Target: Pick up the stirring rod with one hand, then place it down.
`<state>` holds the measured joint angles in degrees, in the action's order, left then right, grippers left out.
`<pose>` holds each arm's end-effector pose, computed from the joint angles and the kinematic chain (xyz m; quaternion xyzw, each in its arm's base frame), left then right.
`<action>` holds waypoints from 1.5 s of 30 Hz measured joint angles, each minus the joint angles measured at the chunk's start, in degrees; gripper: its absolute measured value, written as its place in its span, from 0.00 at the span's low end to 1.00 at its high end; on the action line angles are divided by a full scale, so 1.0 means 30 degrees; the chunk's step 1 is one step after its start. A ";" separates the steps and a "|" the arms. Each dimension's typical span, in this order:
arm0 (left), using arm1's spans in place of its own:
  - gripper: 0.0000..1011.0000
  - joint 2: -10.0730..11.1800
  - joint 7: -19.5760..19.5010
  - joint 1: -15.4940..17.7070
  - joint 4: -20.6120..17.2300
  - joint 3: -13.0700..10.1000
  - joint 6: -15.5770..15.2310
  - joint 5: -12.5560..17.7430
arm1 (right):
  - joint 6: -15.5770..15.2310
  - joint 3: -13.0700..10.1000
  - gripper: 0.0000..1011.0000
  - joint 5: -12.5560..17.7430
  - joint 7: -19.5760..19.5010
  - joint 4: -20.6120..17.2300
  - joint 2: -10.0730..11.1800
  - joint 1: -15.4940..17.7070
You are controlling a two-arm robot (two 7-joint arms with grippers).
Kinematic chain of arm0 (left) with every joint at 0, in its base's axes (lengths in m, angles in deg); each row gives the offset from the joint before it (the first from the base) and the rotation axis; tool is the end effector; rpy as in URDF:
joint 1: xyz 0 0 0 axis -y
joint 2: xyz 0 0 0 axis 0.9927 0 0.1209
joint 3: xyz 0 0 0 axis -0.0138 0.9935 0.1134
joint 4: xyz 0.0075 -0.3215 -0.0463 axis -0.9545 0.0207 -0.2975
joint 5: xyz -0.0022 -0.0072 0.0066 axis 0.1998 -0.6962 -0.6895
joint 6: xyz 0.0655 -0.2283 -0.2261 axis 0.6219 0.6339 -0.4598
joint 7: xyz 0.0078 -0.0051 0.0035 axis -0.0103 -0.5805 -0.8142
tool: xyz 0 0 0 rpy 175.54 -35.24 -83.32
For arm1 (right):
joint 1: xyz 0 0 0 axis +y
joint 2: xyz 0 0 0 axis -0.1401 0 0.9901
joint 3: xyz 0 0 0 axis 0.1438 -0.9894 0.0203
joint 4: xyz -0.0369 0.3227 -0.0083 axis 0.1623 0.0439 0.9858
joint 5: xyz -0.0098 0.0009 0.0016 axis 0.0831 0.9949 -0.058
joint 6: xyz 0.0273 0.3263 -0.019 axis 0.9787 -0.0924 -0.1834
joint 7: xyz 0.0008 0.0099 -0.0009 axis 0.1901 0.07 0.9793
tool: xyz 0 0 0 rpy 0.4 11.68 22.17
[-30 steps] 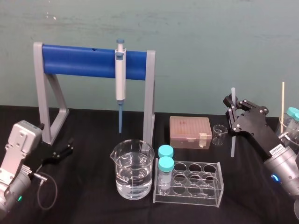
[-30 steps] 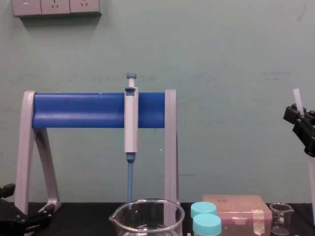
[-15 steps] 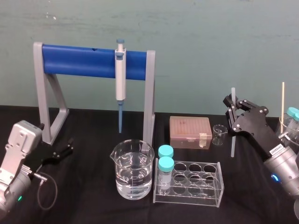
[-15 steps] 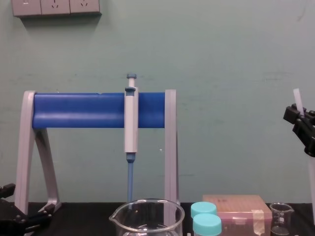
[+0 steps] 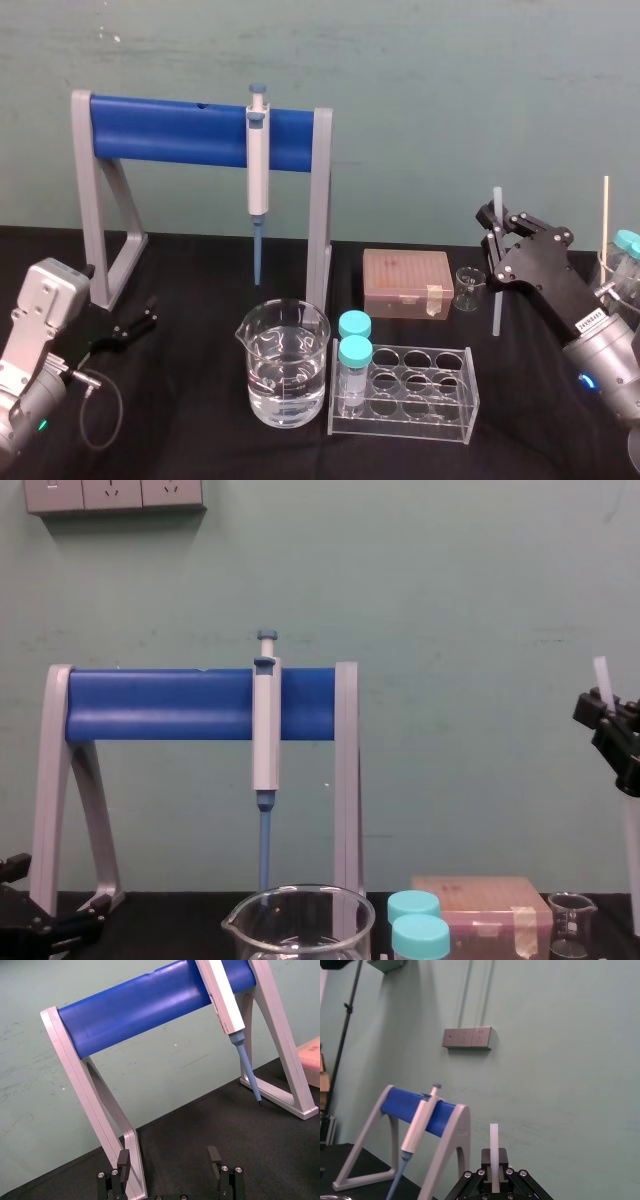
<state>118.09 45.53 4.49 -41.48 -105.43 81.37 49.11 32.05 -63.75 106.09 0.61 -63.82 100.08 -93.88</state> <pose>0.3818 0.0974 -0.3340 0.1416 -0.1325 0.5799 0.7913 0.4088 -0.0815 -0.3226 0.1139 -0.2073 -0.4693 0.8508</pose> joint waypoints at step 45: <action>0.99 -0.0001 0.0000 0.0000 0.0000 0.0000 0.0000 0.0000 | -0.1279 0.2115 0.07 0.2807 0.3184 0.1032 0.0356 -0.0661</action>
<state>118.09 45.53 4.49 -41.48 -105.43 81.37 49.11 28.22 -57.41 114.51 10.16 -60.72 101.15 -95.86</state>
